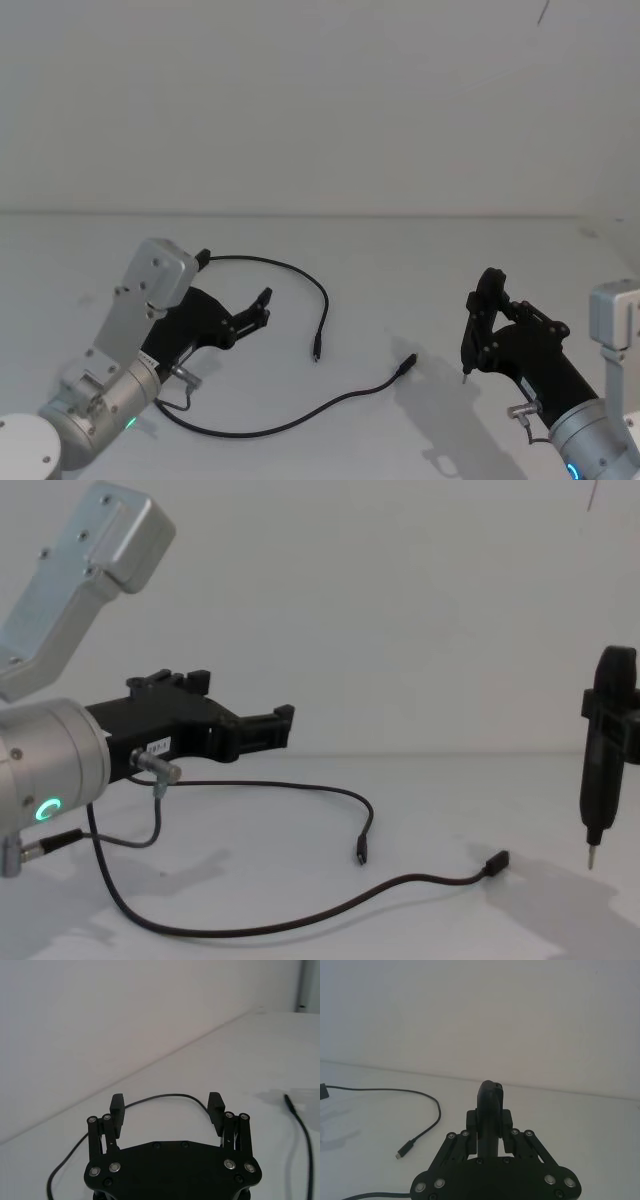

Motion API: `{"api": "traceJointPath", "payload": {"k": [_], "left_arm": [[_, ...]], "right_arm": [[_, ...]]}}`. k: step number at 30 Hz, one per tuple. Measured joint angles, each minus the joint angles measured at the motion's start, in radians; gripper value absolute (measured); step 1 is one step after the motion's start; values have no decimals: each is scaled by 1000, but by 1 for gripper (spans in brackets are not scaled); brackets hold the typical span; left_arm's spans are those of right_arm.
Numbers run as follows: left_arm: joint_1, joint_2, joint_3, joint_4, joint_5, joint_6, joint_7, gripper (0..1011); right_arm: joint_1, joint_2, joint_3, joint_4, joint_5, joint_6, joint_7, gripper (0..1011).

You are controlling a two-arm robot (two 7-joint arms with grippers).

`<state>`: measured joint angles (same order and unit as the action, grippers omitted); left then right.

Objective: Pick up the data cable with the one hand.

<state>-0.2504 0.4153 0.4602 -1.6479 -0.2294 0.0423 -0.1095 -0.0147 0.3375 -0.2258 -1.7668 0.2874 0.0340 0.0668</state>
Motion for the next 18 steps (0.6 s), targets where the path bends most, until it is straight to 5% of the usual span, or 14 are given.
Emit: {"api": "traceJointPath", "payload": {"k": [18], "left_arm": [[-64, 81, 36, -32, -88, 142, -258, 1001]], "right_arm": [[0, 0, 0, 0, 0, 0, 0, 279]]}}
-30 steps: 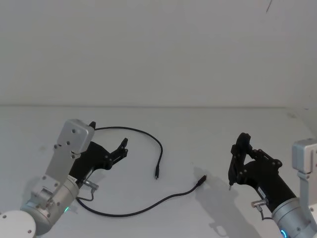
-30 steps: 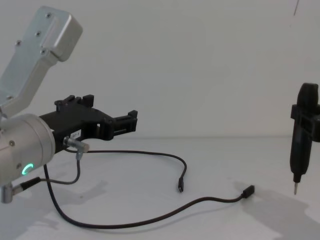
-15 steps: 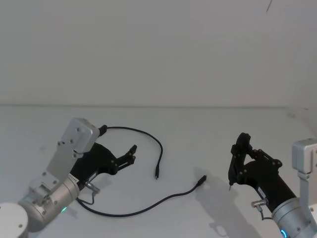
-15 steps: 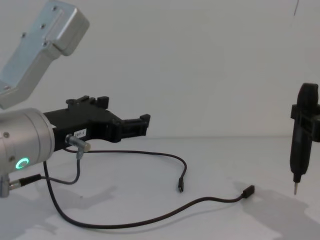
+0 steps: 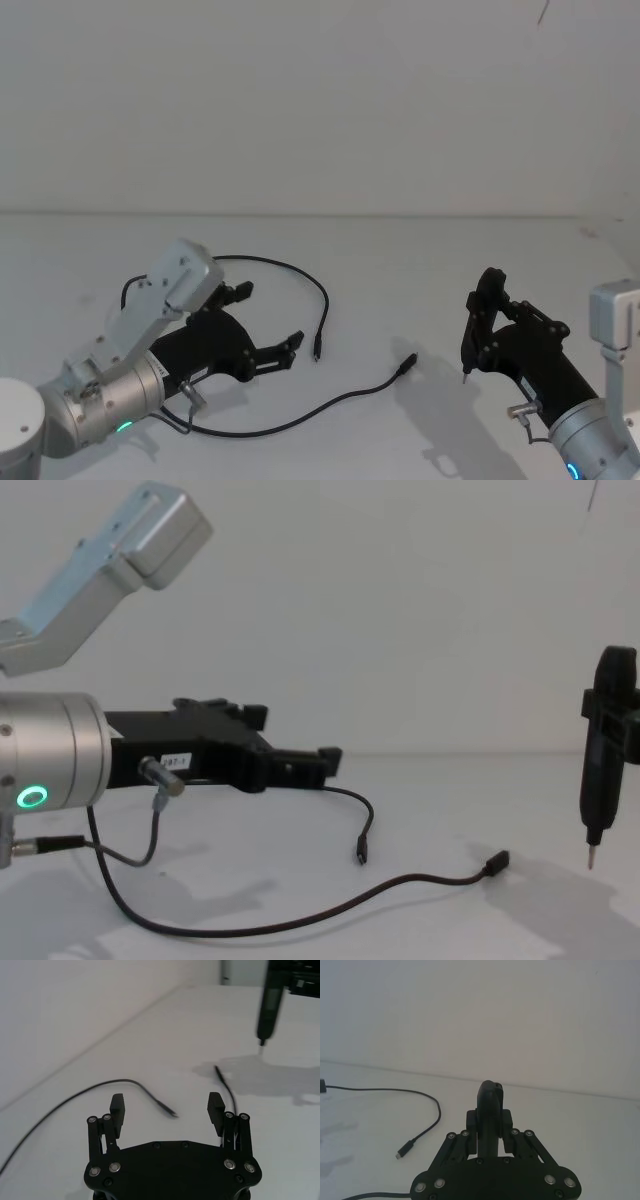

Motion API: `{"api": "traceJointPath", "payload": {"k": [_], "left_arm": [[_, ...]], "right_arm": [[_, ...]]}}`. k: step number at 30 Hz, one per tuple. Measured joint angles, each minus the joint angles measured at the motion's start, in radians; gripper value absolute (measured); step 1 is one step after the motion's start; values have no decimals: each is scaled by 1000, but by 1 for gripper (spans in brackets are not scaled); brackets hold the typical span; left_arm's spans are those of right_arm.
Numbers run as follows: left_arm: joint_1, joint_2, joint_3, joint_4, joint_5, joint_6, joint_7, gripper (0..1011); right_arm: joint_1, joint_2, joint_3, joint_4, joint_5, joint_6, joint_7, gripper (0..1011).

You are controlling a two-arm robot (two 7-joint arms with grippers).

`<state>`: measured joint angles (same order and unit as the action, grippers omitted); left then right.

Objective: Pick up the data cable with the one hand.

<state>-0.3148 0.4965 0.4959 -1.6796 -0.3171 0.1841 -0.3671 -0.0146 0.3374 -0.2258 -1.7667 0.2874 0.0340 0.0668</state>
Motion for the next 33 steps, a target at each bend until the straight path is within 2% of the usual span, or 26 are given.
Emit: {"api": "traceJointPath", "payload": {"k": [7, 9, 11, 12, 16, 23, 33], "left_arm": [[-57, 16, 44, 11, -34, 91, -118, 1001], [-64, 16, 49, 13, -36, 100, -127, 1001], [-94, 12, 75, 26, -45, 144, -168, 1001], [-94, 12, 75, 26, -45, 144, -168, 1001], [-139, -4, 116, 55, -49, 208, -213, 1001], [-194, -40, 168, 104, -47, 276, -240, 1001], [-230, -84, 203, 158, -40, 339, -226, 1001]], "right_arm": [[0, 0, 0, 0, 0, 0, 0, 279], [0, 0, 0, 0, 0, 0, 0, 279], [0, 0, 0, 0, 0, 0, 0, 279], [0, 0, 0, 0, 0, 0, 0, 279], [0, 0, 0, 0, 0, 0, 0, 279], [0, 0, 0, 0, 0, 0, 0, 279], [0, 0, 0, 0, 0, 0, 0, 279]]}}
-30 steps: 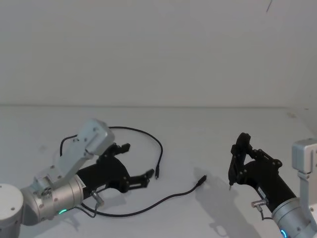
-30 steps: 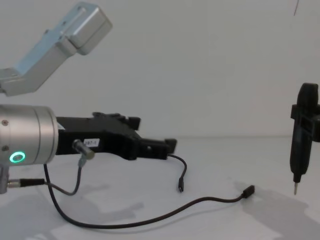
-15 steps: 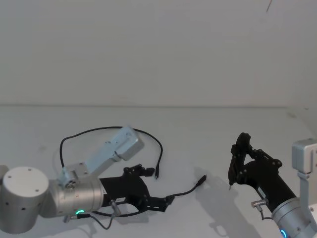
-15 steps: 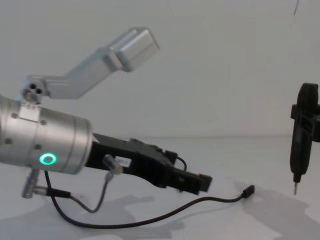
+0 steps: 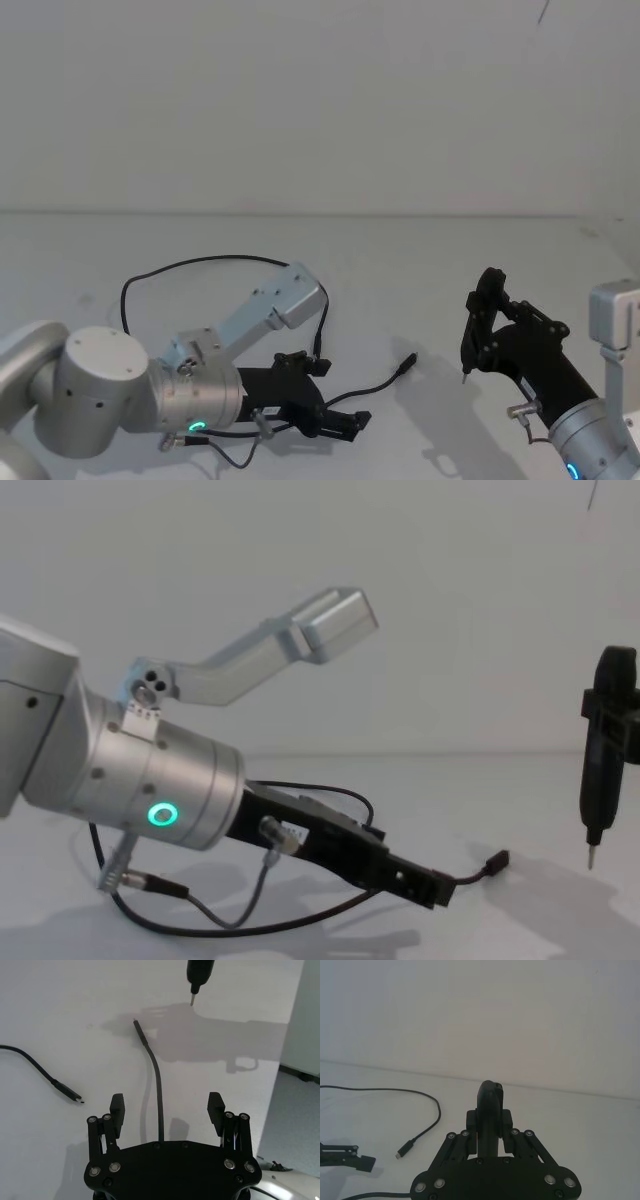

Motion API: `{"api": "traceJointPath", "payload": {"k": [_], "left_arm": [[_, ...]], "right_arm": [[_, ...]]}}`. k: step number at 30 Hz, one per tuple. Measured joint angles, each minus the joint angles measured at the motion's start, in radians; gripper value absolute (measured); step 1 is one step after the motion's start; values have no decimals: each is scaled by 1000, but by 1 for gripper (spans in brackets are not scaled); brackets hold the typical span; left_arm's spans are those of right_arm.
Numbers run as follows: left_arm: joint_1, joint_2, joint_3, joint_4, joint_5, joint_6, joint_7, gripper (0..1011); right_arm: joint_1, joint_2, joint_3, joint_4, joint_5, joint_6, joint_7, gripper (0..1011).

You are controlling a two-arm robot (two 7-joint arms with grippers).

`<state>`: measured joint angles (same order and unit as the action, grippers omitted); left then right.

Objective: Pick up the data cable with the one hand.

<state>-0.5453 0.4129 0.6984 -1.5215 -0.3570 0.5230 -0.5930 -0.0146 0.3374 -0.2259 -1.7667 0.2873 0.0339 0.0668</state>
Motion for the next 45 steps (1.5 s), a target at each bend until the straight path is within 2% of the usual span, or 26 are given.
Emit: {"api": "traceJointPath", "payload": {"k": [7, 14, 23, 26, 27, 28, 31, 33, 39, 40, 41, 45], "left_arm": [[-21, -33, 17, 42, -2, 53, 20, 1001], [-34, -52, 25, 66, -6, 79, 31, 979], [-44, -68, 32, 86, -10, 101, 39, 765], [-46, -71, 33, 90, -11, 105, 41, 657], [-47, -72, 34, 92, -11, 107, 42, 657], [-47, -72, 34, 93, -12, 108, 42, 587], [-49, -74, 35, 95, -12, 111, 43, 485], [-49, -75, 35, 96, -12, 112, 44, 451], [-51, -78, 37, 99, -13, 115, 45, 223], [-51, -78, 37, 100, -13, 116, 45, 223], [-51, -78, 37, 100, -13, 116, 45, 169], [-51, -79, 37, 101, -13, 117, 45, 56]], "right_arm": [[0, 0, 0, 0, 0, 0, 0, 279], [0, 0, 0, 0, 0, 0, 0, 279], [0, 0, 0, 0, 0, 0, 0, 279], [0, 0, 0, 0, 0, 0, 0, 279], [0, 0, 0, 0, 0, 0, 0, 279], [0, 0, 0, 0, 0, 0, 0, 279], [0, 0, 0, 0, 0, 0, 0, 279], [0, 0, 0, 0, 0, 0, 0, 279], [0, 0, 0, 0, 0, 0, 0, 279], [0, 0, 0, 0, 0, 0, 0, 279], [0, 0, 0, 0, 0, 0, 0, 279], [0, 0, 0, 0, 0, 0, 0, 279]]}}
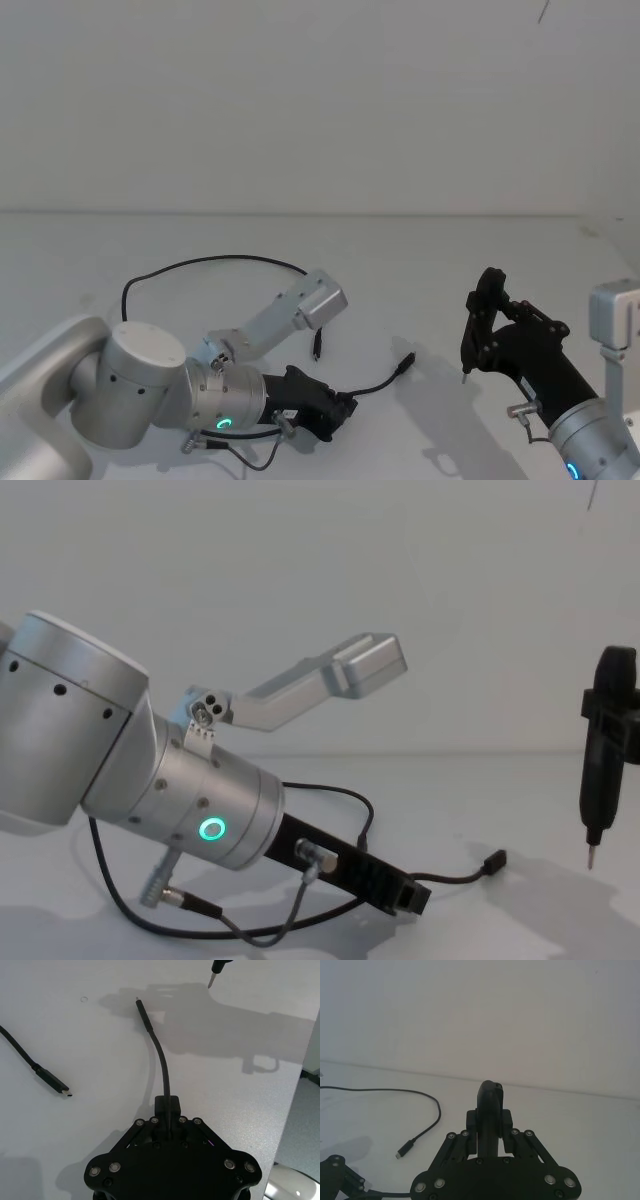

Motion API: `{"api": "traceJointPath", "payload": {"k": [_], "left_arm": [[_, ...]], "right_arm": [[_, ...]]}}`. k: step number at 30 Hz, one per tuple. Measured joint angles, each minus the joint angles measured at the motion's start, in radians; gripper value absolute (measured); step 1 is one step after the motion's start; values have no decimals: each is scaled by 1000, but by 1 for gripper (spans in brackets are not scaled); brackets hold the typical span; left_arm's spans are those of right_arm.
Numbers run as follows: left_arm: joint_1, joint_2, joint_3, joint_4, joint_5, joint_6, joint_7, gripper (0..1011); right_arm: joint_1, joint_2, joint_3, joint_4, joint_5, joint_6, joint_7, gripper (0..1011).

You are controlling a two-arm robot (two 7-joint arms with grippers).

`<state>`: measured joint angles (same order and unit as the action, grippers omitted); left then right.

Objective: Pick up the data cable with the one hand.

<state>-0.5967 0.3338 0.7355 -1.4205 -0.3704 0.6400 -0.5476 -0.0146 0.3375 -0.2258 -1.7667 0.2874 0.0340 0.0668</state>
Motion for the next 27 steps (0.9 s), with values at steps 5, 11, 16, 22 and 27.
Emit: {"api": "traceJointPath", "payload": {"k": [5, 11, 16, 22, 27], "left_arm": [[-1, -1, 1, 1, 0, 1, 1, 34], [-1, -1, 1, 1, -1, 2, 1, 34], [0, 2, 2, -2, 0, -10, 2, 34], [3, 20, 2, -21, 4, -56, -4, 34], [2, 44, -2, -43, 5, -99, -23, 34]], "right_arm": [[0, 0, 0, 0, 0, 0, 0, 279], [2, -2, 1, 0, 0, -2, 2, 279], [11, -5, 5, -5, 0, -10, 9, 279], [31, -13, 10, -14, 2, -19, 22, 279], [54, -19, 12, -16, 7, -25, 35, 279]]}}
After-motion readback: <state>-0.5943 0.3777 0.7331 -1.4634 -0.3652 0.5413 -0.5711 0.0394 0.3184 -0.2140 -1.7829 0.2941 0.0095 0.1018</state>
